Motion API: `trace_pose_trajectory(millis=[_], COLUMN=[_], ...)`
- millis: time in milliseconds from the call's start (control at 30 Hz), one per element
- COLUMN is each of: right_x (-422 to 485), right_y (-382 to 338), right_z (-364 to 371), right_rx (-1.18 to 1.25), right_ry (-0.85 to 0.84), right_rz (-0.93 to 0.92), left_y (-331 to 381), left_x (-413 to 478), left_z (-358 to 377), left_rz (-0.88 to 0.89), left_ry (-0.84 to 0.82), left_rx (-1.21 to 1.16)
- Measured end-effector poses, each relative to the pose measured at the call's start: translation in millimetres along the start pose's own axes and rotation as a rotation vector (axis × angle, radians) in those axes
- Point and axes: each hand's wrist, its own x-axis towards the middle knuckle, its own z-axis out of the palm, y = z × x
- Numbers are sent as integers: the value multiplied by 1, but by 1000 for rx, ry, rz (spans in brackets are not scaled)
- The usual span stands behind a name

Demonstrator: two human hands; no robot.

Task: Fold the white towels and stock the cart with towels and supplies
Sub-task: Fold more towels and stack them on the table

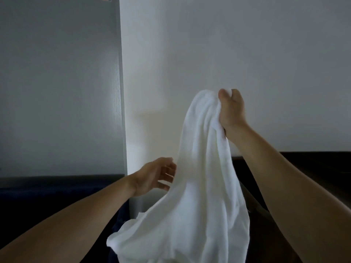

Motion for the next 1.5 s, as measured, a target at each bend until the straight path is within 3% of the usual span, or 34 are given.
trace_pose_trajectory(millis=[100, 167, 233, 300, 400, 433, 500, 600, 667, 767, 900, 1000, 1067, 1133, 1200, 1267, 1333, 1400, 1500], right_x=[-6, -12, -16, -21, -31, -37, -53, -69, -72, -65, -41, -8, 10, 13, 0, -27, -58, -78, -80], right_y=[10, 16, 21, 28, 44, 48, 48, 49, 52, 60, 31, -9, -23, -16, 2, 20, 30, 41, 54], right_z=[5, 5, 3, -1, -5, -5, 0, 10, 10, 6, 11, 4, -7, -12, -5, 7, 19, 25, 23], right_rx=[41, 58, 13, -183, -552, -544, -286, 112, 14, -283, -11, 34, 30, -173, -321, -171, 28, 82, -114], right_ry=[29, 36, 28, -45, -241, -290, -401, -530, -528, -457, -115, 171, 246, 165, -62, -329, -519, -585, -476], right_rz=[67, 82, 63, 12, -40, -66, -96, 71, 88, 30, 12, -27, -99, -131, -162, -156, -31, 108, 65], left_y=[-9, -15, -14, -1, 39, 55, 85, 101, 93, 64, 17, 2, 10, 33, 66, 100, 120, 121, 97], left_x=[-3, -1, -1, -2, -3, -3, -6, -6, -4, -8, -20, -28, -32, -33, -29, -24, -17, -13, -13], left_z=[3, -4, -9, -9, -4, -1, 8, 25, 24, 9, -1, -11, -20, -26, -21, -4, 11, 18, 13], left_rz=[-3, -18, 3, 87, 232, 289, 398, 438, 415, 268, 30, 5, 63, 147, 228, 294, 328, 315, 226], left_ry=[62, 154, 223, 349, 522, 549, 508, 326, 305, 221, 86, 148, 273, 390, 401, 394, 395, 357, 272], left_rx=[392, 396, 251, 203, 359, 420, 549, 632, 563, 397, 381, 308, 274, 290, 341, 400, 515, 631, 625])
